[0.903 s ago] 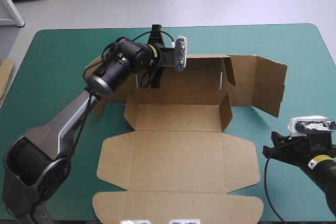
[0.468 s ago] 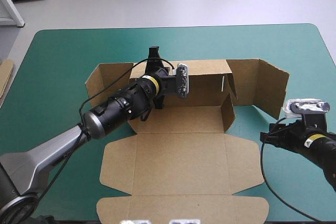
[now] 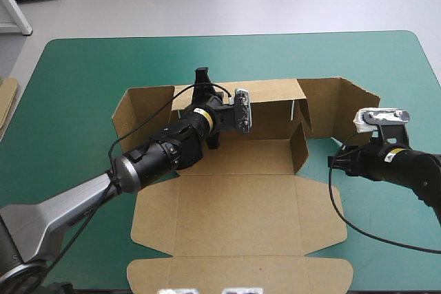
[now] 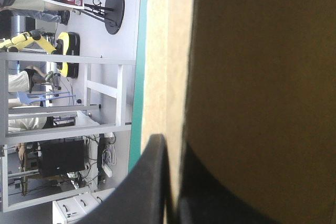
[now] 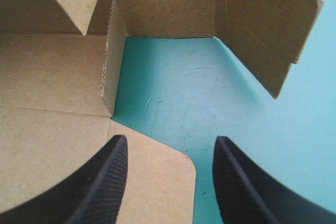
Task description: Fold the box
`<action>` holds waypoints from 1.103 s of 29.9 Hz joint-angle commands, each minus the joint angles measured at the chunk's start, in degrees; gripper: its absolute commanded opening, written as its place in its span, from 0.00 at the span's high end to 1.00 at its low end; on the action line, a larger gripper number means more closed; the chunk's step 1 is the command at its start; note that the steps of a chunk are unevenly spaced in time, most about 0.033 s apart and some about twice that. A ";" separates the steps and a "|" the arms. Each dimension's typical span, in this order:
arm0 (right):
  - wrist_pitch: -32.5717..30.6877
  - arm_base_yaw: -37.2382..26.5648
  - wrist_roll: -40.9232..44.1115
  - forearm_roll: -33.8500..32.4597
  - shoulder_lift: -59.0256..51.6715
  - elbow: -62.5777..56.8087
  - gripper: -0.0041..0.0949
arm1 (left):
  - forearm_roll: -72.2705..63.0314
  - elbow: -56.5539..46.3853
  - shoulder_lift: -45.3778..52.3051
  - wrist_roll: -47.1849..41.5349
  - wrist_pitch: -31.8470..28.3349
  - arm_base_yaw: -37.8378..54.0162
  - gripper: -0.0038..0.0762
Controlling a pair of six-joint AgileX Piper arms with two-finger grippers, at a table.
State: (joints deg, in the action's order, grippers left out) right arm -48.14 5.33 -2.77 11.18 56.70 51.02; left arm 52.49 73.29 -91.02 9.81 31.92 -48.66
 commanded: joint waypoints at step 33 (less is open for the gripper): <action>-3.75 -0.02 -5.71 3.18 26.42 38.81 0.49 | 16.01 -3.98 1.94 -18.75 4.98 -5.42 0.96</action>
State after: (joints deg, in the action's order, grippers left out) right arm -53.04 5.38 -7.81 14.69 82.84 82.65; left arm 69.67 68.63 -90.95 -7.21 36.77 -53.83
